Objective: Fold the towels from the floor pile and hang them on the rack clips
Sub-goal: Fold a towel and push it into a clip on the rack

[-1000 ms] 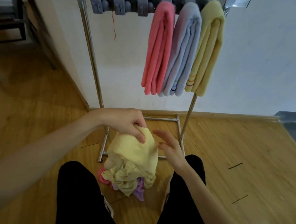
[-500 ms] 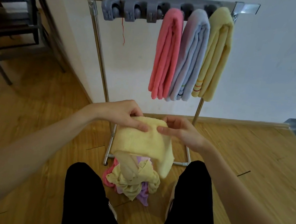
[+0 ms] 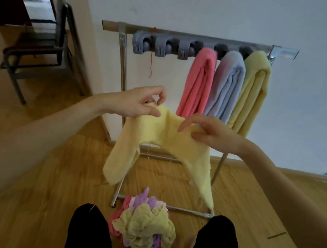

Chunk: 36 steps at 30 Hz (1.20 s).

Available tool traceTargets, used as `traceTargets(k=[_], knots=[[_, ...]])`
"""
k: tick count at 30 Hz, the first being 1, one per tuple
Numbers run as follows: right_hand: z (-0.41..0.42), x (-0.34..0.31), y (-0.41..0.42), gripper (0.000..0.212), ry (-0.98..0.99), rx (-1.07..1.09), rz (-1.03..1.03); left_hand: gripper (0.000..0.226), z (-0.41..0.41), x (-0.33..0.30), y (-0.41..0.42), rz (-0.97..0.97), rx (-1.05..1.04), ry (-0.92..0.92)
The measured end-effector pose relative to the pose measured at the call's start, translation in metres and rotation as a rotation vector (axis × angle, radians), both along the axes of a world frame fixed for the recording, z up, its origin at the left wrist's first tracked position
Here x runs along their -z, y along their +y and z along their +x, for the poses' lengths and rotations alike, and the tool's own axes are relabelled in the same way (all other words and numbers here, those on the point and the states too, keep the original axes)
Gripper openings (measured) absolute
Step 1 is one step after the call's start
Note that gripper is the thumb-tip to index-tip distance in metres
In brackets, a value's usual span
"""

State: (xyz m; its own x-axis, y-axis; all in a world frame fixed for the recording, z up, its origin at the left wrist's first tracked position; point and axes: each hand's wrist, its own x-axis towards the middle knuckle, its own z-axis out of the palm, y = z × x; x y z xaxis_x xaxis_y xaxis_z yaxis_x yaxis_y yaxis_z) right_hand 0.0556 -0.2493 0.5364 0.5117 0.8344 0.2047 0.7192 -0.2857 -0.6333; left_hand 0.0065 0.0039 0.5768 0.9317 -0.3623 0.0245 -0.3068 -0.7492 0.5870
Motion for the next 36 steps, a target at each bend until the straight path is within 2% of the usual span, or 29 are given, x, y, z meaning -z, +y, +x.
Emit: traceTargets(k=[5, 8, 12, 14, 16, 20, 24, 26, 29, 33, 36], knots=[[0.034, -0.031, 0.024, 0.044, -0.14, 0.108, -0.139, 0.01, 0.029, -0.045, 0.015, 0.241, 0.1, 0.032], [0.045, -0.052, 0.038, 0.041, -0.233, 0.213, -0.135, 0.019, 0.047, -0.062, 0.019, 0.354, 0.09, 0.026], [0.06, -0.07, 0.06, 0.029, -0.34, 0.403, 0.063, 0.022, 0.076, -0.078, 0.025, 0.451, -0.059, -0.146], [0.071, -0.077, 0.071, 0.02, -0.373, 0.451, 0.154, 0.041, 0.088, -0.084, 0.026, 0.524, -0.128, -0.241], [0.083, -0.082, 0.08, 0.017, -0.415, 0.522, 0.154, 0.053, 0.101, -0.086, 0.026, 0.578, -0.193, -0.344], [0.101, -0.083, 0.098, 0.034, -0.548, 0.704, 0.13, 0.045, 0.128, -0.074, 0.022, 0.55, -0.355, -0.651], [0.11, -0.077, 0.115, 0.035, -0.69, 0.872, 0.081, 0.015, 0.145, -0.06, 0.007, 0.58, -0.43, -0.863], [0.113, -0.073, 0.12, 0.045, -0.755, 0.939, 0.063, 0.016, 0.155, -0.055, 0.003, 0.605, -0.452, -0.94], [0.117, -0.066, 0.127, 0.051, -0.76, 1.013, 0.116, 0.025, 0.166, -0.049, -0.002, 0.561, -0.416, -0.928], [0.128, -0.045, 0.142, 0.059, -0.68, 1.01, 0.163, 0.032, 0.173, -0.037, -0.007, 0.505, -0.437, -0.895], [0.136, -0.029, 0.148, 0.06, -0.691, 1.003, 0.244, 0.029, 0.176, -0.019, -0.006, 0.485, -0.452, -0.871]])
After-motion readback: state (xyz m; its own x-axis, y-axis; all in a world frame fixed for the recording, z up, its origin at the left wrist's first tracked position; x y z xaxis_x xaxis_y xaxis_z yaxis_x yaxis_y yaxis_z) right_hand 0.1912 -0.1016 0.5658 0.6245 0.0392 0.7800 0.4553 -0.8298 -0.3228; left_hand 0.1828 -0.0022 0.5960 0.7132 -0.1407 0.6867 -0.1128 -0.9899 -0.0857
